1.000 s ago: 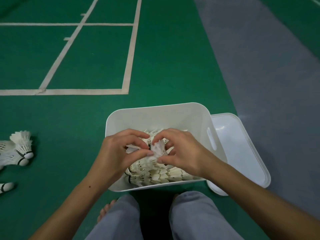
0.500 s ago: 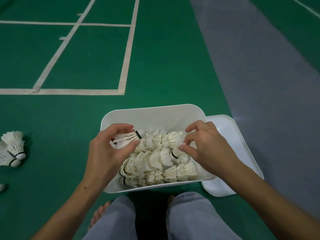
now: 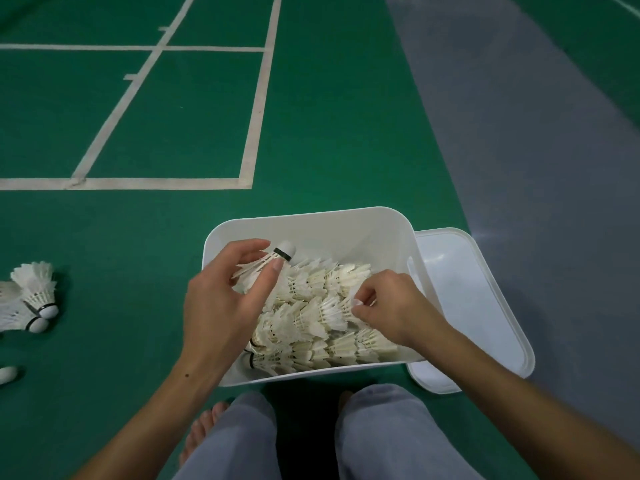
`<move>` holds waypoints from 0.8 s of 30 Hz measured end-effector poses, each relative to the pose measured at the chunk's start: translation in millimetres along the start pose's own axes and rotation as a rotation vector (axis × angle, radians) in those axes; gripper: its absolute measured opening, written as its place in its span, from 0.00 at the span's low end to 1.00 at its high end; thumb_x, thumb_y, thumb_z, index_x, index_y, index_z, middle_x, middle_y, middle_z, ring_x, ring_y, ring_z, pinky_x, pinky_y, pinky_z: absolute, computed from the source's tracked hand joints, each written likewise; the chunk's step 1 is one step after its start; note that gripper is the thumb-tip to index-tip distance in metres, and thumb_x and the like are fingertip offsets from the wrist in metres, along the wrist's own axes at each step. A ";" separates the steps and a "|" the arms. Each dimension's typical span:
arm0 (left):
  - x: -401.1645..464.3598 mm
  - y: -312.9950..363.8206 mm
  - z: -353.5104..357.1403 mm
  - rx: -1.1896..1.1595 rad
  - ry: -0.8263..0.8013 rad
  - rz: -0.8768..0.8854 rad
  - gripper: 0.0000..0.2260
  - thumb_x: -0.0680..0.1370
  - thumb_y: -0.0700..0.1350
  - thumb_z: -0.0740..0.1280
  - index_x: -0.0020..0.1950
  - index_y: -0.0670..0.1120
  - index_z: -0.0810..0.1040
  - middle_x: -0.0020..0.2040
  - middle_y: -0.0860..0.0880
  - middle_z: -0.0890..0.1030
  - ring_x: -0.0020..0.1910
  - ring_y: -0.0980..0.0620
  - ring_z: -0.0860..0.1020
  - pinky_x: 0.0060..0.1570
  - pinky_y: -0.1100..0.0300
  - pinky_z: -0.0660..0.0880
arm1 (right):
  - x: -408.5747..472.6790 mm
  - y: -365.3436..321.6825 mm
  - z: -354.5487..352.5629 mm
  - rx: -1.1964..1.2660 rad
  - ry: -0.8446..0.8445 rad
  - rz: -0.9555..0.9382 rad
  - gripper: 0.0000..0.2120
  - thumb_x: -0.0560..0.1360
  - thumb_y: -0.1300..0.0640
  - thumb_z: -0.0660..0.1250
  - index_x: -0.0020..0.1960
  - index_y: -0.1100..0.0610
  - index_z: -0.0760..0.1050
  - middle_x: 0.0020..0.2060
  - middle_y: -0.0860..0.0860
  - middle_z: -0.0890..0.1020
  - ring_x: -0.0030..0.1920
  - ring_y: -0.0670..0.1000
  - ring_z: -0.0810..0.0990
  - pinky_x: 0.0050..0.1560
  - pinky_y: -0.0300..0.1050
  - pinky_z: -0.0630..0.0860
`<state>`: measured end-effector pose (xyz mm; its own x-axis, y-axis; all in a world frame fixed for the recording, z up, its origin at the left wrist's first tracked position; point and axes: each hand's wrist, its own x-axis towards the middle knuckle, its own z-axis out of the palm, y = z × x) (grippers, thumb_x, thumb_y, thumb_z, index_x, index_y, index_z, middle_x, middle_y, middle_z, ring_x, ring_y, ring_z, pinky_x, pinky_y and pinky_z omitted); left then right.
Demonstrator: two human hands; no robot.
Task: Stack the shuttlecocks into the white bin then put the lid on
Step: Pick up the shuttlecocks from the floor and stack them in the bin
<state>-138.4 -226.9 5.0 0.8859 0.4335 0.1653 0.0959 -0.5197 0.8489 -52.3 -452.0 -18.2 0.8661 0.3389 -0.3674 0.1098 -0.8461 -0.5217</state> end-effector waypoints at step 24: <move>3.3 -3.0 2.7 -0.250 -0.226 -0.284 0.10 0.77 0.48 0.77 0.54 0.49 0.80 0.46 0.50 0.89 0.49 0.50 0.87 0.57 0.40 0.82 | 12.8 4.9 24.1 0.326 -0.190 0.193 0.08 0.77 0.62 0.75 0.56 0.64 0.83 0.45 0.58 0.85 0.42 0.56 0.86 0.46 0.52 0.87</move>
<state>-134.5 -225.9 1.7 0.9201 0.3466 -0.1822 0.2615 -0.1975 0.9448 -52.4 -441.8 -44.0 0.7467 0.2827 -0.6021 -0.2321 -0.7375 -0.6342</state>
